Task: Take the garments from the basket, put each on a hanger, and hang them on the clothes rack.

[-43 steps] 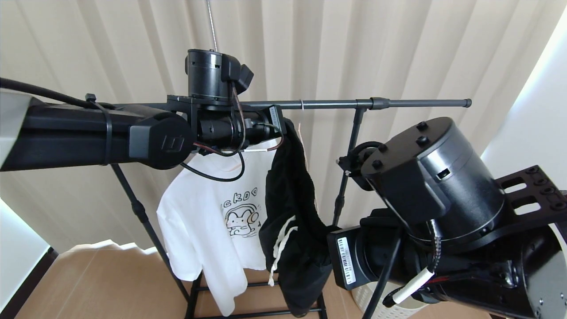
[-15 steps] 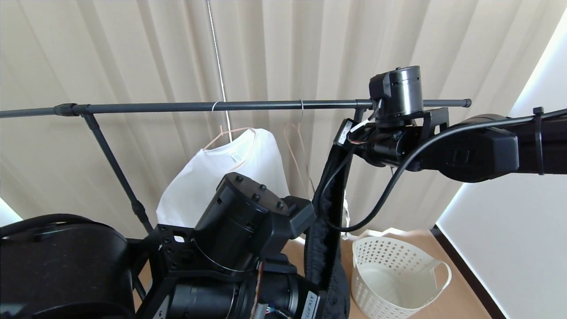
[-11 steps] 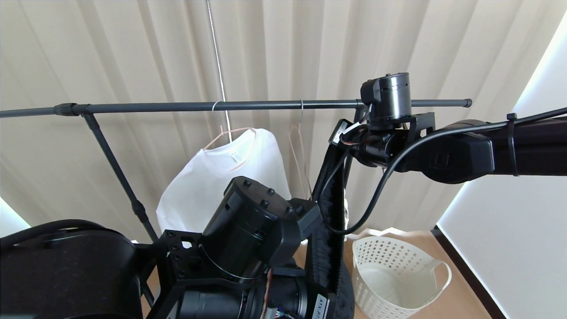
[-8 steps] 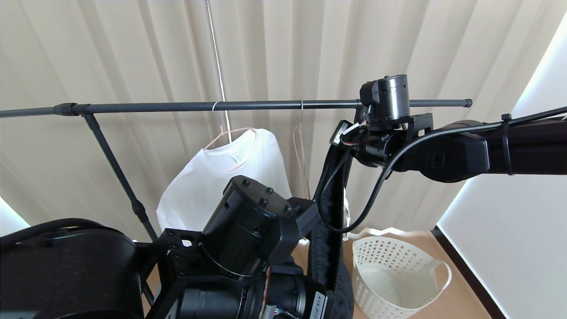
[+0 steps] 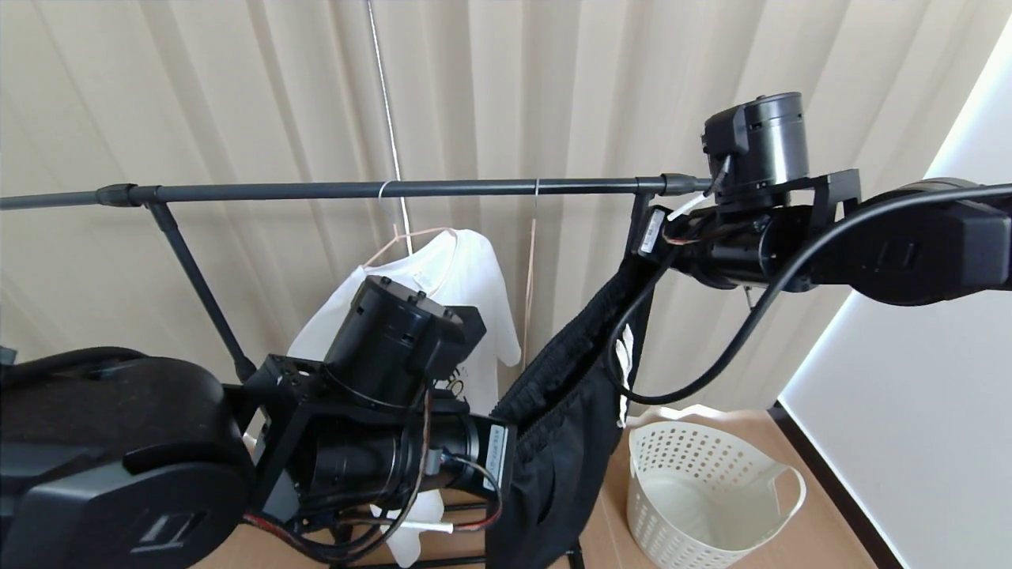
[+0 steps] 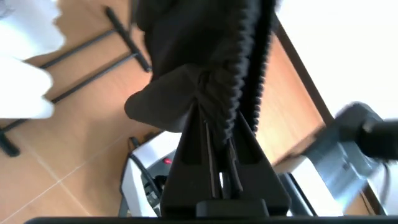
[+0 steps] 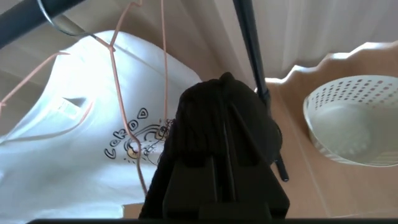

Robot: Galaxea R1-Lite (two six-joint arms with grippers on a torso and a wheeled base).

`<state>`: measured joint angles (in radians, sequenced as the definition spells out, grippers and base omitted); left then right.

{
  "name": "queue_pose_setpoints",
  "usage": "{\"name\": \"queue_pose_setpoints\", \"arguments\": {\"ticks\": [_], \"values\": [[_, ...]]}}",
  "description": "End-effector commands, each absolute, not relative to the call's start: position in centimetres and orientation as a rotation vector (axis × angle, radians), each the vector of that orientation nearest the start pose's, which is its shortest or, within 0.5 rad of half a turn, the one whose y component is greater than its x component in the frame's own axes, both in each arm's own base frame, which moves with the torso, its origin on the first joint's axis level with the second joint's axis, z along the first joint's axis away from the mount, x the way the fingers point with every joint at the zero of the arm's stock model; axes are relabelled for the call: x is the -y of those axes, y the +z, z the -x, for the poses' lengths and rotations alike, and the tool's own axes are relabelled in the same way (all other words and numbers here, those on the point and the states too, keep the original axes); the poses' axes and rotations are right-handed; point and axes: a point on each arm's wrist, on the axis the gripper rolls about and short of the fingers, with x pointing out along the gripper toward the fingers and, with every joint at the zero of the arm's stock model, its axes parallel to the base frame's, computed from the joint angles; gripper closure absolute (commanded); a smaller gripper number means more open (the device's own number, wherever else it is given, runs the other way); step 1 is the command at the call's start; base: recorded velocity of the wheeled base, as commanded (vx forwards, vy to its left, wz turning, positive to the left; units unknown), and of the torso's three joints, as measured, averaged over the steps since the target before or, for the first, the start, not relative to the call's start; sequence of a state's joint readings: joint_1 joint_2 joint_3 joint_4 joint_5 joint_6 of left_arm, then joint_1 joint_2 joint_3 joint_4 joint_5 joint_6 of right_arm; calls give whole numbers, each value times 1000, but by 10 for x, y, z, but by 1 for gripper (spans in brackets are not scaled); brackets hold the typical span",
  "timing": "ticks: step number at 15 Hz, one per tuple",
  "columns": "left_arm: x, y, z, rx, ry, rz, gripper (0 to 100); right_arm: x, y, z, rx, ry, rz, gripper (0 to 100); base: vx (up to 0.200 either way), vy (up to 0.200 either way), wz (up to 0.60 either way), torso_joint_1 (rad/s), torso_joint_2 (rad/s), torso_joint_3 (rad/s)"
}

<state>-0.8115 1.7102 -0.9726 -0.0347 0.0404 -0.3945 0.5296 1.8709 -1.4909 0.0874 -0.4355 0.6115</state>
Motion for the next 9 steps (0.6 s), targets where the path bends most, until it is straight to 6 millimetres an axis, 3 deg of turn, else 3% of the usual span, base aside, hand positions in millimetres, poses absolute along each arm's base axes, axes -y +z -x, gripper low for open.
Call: {"name": "queue_pose_setpoints", "arguments": {"ticks": [1, 5, 9], "values": [[214, 171, -226, -755, -521, 82, 100, -165, 261, -300, -414, -26, -335, 100, 0, 0, 0, 0, 0, 0], [220, 187, -264, -671, -454, 136, 100, -155, 242, -277, -514, -24, -144, 100, 0, 0, 0, 0, 0, 0], [231, 197, -289, -616, -448, 169, 100, -169, 223, -264, -575, -10, -11, 100, 0, 0, 0, 0, 0, 0]]}}
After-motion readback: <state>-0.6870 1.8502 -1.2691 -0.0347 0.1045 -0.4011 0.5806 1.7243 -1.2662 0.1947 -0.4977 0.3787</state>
